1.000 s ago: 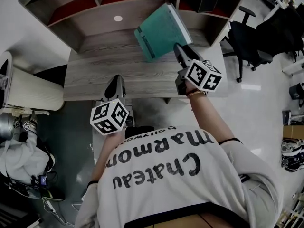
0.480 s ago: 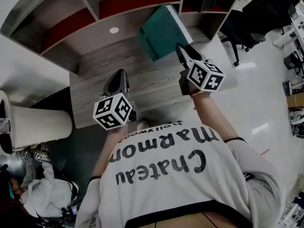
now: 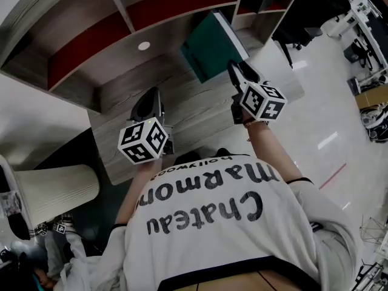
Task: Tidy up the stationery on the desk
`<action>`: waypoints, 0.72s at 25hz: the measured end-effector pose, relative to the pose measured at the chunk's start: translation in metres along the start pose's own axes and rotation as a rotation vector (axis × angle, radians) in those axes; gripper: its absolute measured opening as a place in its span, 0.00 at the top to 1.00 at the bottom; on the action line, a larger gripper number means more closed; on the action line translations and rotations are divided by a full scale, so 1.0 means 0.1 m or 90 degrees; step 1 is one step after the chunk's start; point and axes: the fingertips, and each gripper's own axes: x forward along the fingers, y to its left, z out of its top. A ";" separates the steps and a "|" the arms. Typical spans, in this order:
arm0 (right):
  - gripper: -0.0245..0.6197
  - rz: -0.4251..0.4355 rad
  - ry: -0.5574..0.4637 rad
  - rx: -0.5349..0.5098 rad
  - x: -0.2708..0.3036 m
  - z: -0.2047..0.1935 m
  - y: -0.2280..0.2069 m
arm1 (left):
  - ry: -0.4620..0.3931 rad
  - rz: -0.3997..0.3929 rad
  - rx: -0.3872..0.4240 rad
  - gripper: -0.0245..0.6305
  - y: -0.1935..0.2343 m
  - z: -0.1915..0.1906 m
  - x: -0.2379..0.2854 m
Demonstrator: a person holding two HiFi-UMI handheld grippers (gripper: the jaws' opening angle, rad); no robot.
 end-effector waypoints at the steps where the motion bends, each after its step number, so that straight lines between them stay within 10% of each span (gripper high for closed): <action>1: 0.71 -0.007 0.000 0.000 0.00 -0.03 0.03 | 0.002 -0.005 0.000 0.94 0.04 0.01 -0.01; 18: 0.71 -0.100 0.034 -0.031 -0.02 -0.26 0.01 | 0.037 -0.046 -0.034 0.94 0.38 -0.19 0.02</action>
